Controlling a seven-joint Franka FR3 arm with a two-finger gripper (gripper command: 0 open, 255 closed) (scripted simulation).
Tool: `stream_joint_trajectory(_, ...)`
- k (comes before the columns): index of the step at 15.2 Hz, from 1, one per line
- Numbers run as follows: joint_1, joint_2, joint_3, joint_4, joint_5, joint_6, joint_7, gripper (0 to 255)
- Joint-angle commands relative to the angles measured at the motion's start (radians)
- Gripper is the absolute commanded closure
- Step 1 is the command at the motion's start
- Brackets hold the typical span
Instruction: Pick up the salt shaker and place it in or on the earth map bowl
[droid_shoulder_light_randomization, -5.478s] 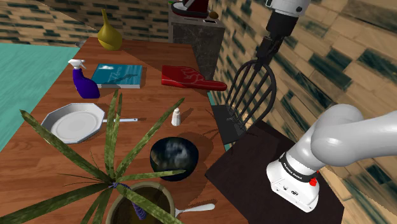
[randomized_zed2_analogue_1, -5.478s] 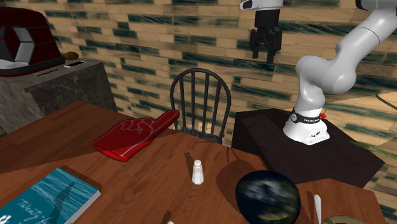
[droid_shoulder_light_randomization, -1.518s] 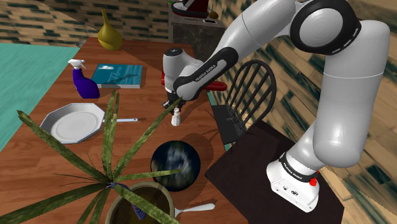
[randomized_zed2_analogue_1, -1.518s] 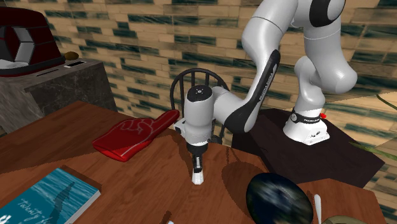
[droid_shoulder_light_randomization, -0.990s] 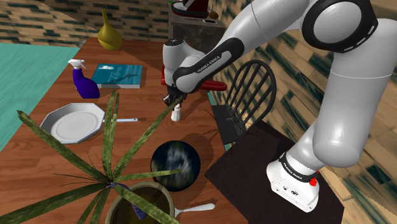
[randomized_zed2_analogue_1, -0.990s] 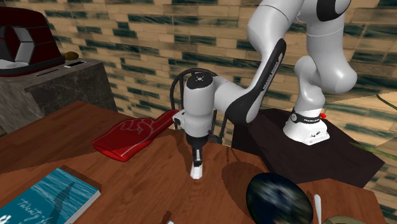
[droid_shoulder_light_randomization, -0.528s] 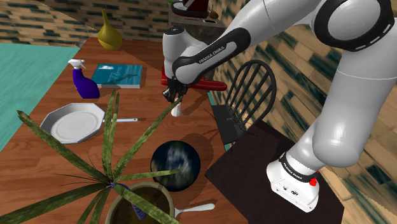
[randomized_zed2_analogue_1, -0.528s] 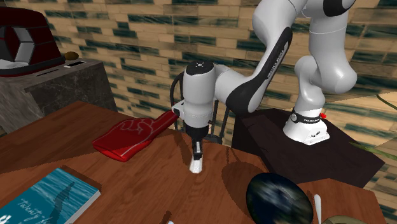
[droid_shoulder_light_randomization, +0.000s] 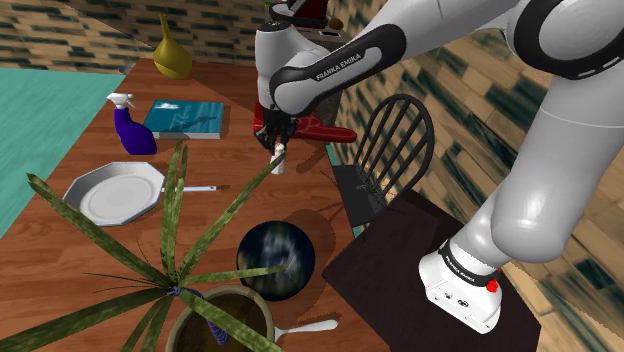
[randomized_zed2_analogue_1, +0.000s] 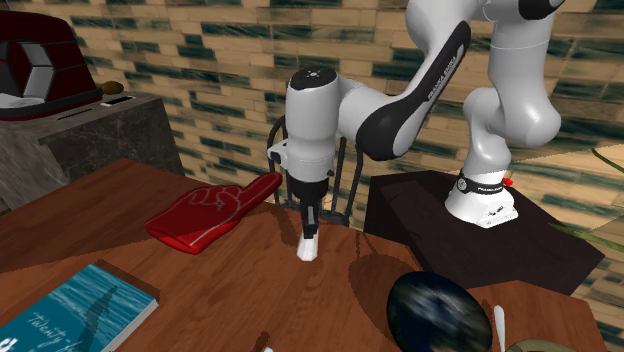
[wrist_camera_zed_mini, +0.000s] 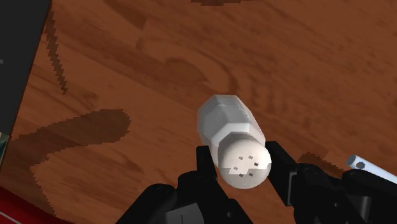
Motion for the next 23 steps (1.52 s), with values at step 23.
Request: stream_joint_trajectory(23,0.02,-0.185,0.039,0.055,0.069,-0.237,-0.004,255)
